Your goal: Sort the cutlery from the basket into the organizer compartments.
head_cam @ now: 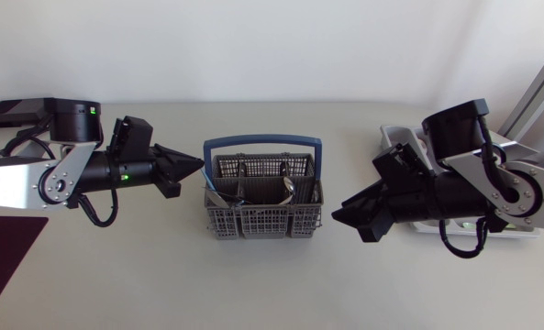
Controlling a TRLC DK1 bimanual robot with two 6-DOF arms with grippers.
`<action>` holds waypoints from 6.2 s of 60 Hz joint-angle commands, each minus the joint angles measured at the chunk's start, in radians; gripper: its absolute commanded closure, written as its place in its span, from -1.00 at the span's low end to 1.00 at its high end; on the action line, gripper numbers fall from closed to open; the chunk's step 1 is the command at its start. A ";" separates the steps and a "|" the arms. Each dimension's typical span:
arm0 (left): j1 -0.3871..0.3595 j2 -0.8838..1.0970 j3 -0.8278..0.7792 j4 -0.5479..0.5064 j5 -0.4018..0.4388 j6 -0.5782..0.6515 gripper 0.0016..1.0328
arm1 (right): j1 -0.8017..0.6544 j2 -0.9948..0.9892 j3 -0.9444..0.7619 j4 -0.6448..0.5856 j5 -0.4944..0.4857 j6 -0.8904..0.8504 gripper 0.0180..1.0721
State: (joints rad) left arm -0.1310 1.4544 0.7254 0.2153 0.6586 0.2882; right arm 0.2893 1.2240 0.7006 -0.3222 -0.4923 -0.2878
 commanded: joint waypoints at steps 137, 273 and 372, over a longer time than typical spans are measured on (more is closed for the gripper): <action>-0.002 -0.163 0.362 -0.390 0.342 -0.412 0.94 | 0.458 0.282 0.484 0.106 0.270 -0.013 0.08; -0.504 -0.545 -0.018 -0.590 -0.442 0.223 -0.29 | -0.411 0.062 0.243 -0.081 0.251 0.003 0.88; -0.766 -0.244 -0.228 -0.010 -0.973 0.282 -0.21 | -0.472 0.485 0.286 0.129 0.419 0.062 -0.39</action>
State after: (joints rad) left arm -0.8894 1.1694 0.5293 0.1711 -0.2981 0.5297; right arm -0.1913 1.7245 1.0298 -0.2024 -0.0803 -0.2100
